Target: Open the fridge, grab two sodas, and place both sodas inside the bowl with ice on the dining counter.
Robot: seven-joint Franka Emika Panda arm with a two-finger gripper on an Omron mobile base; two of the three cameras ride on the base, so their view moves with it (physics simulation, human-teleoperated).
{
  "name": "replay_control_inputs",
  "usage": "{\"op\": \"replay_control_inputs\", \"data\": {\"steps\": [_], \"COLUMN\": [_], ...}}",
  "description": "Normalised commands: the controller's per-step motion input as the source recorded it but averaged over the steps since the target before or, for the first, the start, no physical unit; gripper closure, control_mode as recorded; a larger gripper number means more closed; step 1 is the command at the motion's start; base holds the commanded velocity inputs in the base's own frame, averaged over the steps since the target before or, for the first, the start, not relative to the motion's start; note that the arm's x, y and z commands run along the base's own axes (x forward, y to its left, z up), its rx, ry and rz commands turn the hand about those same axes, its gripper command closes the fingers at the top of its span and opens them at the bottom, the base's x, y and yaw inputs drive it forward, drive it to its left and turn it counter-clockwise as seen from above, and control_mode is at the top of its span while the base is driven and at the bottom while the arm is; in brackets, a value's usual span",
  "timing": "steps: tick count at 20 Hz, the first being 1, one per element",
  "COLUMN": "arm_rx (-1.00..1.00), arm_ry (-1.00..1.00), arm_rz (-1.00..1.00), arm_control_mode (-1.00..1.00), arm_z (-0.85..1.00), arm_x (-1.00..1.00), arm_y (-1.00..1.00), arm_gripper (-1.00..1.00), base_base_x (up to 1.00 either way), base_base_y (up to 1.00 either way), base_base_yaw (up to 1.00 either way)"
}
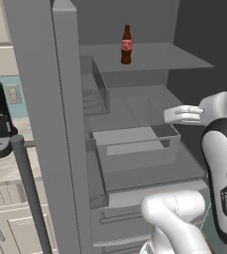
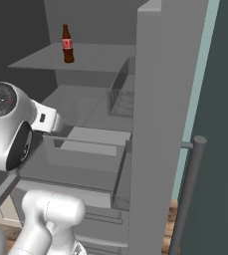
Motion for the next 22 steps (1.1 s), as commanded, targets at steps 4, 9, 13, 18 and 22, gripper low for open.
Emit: {"op": "replay_control_inputs", "data": {"steps": [4, 9, 13, 18, 22], "arm_rx": [0.04, 0.0, 0.0, 0.0, 0.0], "arm_ry": [-0.17, -0.2, -0.16, -0.11, -0.11], "arm_rz": [-0.07, -0.07, -0.08, -0.02, 0.0], "arm_control_mode": [-1.0, -1.0, -1.0, -1.0, -1.0], "arm_z": [0.37, 0.39, 0.49, 0.59, 0.47], "arm_x": [0.44, 0.5, 0.51, 0.39, 0.37], "arm_y": [0.23, 0.06, 0.04, 0.08, 0.0], "arm_gripper": [-1.0, -1.0, -1.0, -1.0, -1.0], "base_base_x": [0.0, 0.0, 0.0, 0.0, 0.0], "base_base_y": [0.0, 0.0, 0.0, 0.0, 0.0], "base_base_yaw": [0.0, 0.0, 0.0, 0.0, 0.0]}}
